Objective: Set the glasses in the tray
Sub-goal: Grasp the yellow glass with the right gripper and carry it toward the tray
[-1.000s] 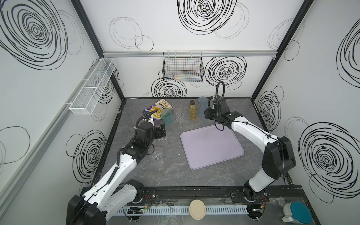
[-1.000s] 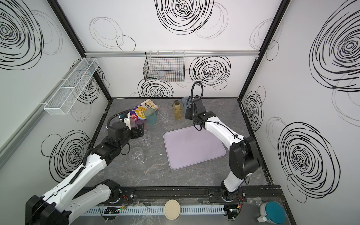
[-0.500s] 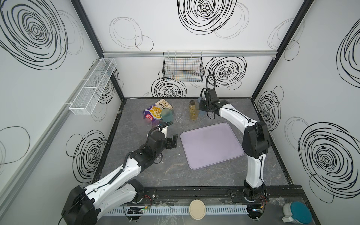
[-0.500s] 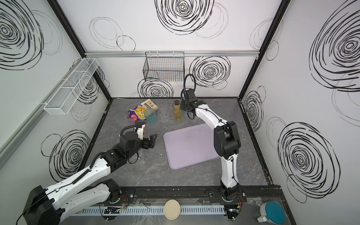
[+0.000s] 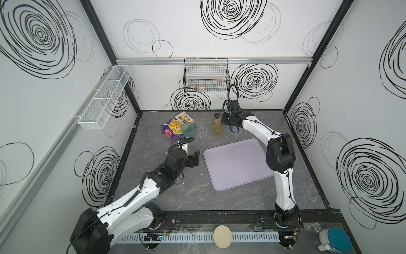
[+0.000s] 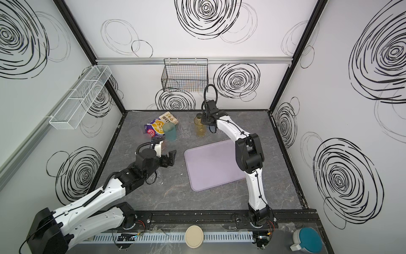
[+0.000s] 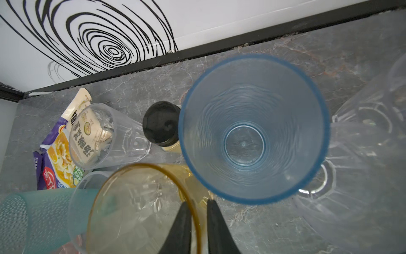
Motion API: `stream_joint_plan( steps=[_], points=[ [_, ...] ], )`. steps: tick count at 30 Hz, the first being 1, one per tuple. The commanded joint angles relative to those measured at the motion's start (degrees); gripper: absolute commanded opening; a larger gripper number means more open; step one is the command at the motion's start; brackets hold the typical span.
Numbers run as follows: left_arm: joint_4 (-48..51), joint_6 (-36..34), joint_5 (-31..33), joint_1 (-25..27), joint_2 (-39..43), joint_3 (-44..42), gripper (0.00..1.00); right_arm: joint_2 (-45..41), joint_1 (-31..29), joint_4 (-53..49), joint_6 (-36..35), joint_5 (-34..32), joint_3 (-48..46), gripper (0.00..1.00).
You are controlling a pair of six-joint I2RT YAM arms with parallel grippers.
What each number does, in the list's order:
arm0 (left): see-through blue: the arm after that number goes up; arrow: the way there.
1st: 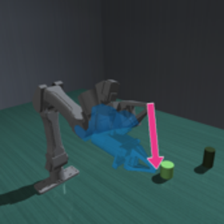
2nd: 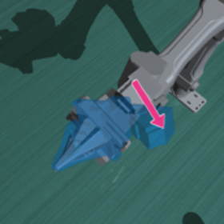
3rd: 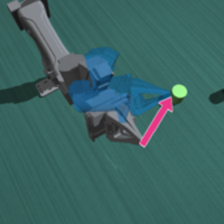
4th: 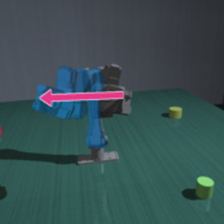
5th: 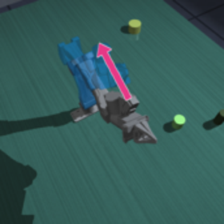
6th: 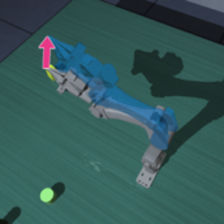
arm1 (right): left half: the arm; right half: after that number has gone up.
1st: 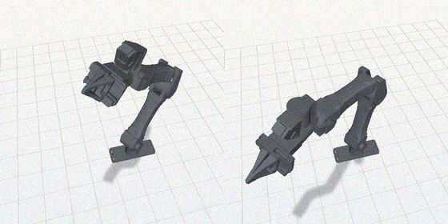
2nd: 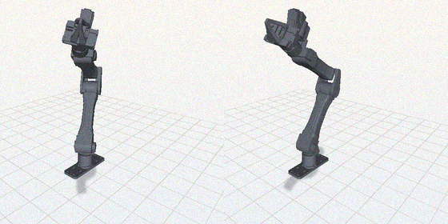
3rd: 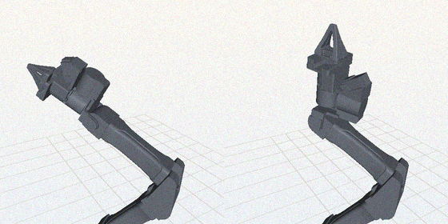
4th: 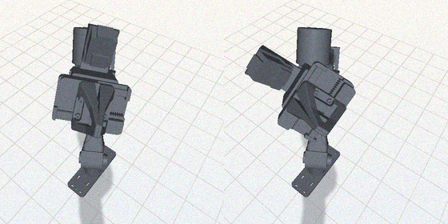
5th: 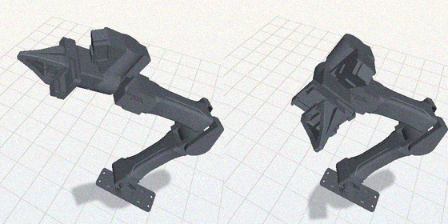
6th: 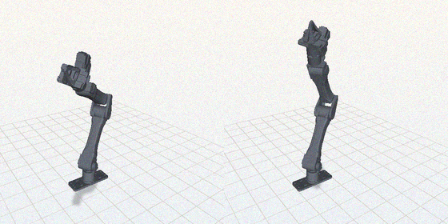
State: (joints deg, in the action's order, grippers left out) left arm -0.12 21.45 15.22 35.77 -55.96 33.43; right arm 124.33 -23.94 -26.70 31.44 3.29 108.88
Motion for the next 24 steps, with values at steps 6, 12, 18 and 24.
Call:
stream_joint_plan(
  steps=[6, 12, 18, 24],
  points=[
    [-2.75, 0.24, 2.4, 0.33, -0.55, -0.12, 0.97, -6.15, -0.5, -2.29, -2.09, -0.91, -3.57, 0.04],
    [-2.44, 0.66, 3.75, 0.29, 0.28, -0.46, 0.97, -12.99, -1.34, -0.95, -3.96, -0.56, -6.81, 0.0],
    [-2.06, 0.77, 5.37, 0.35, 1.2, -0.58, 0.97, -18.77, -2.83, -3.46, -6.46, -0.3, -7.89, 0.0],
    [0.23, 2.8, 8.63, 1.36, 1.09, 0.46, 0.98, -23.54, -5.72, -9.55, -9.31, -1.96, -12.79, 0.0]
  ],
)
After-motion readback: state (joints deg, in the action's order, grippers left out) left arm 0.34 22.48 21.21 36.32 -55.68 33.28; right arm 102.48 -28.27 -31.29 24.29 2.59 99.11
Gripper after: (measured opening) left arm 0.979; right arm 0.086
